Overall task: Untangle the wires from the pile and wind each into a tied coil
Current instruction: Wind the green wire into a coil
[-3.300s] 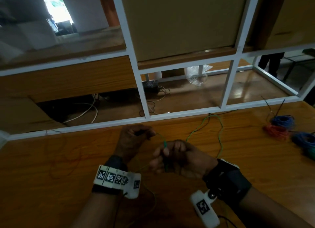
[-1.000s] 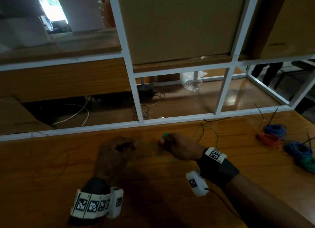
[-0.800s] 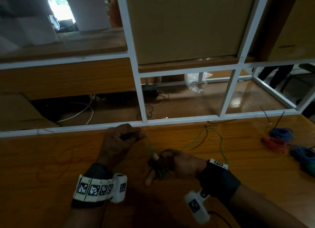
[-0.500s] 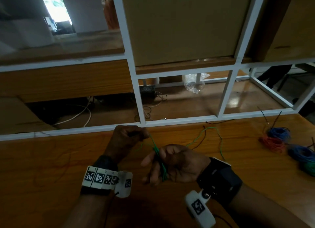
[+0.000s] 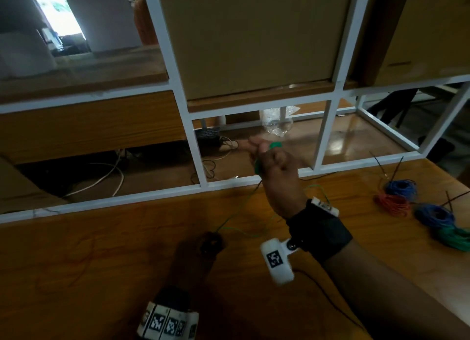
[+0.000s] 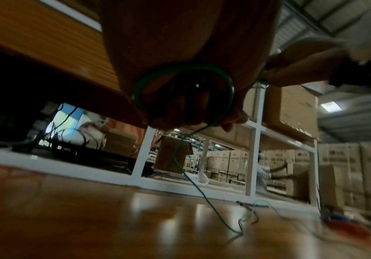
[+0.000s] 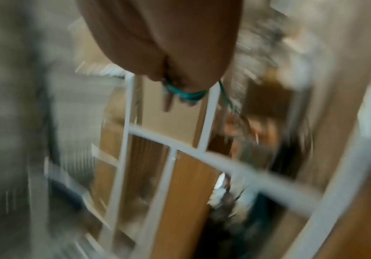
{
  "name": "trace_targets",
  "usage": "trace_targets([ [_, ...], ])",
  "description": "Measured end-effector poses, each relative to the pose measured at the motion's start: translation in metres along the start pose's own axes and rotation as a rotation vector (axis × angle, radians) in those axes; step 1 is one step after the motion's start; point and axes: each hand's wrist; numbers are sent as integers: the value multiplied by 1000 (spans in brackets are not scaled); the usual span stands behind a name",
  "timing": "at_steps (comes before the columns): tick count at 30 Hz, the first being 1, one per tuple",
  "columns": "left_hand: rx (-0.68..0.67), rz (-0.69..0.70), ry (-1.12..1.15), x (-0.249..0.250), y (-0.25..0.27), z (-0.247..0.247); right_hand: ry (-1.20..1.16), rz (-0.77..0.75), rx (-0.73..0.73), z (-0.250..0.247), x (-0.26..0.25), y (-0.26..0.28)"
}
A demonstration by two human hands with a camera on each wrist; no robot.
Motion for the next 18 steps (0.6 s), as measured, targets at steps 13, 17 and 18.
trace_targets([
  [13,348,440,-571,21,-8,-72,272,854,-1000,-2,15,38],
  [17,352,599,-649,32,-22,-78,-247,790,-1096,8,18,54],
  [18,338,605,-653,37,-26,-76,-354,778,-1098,10,18,56],
])
Point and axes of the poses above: each hand's wrist, its own y-axis away from the middle knuckle, its own z-axis out of the palm, x = y × z, and after that the axes turned 14 degrees about -x, right-handed
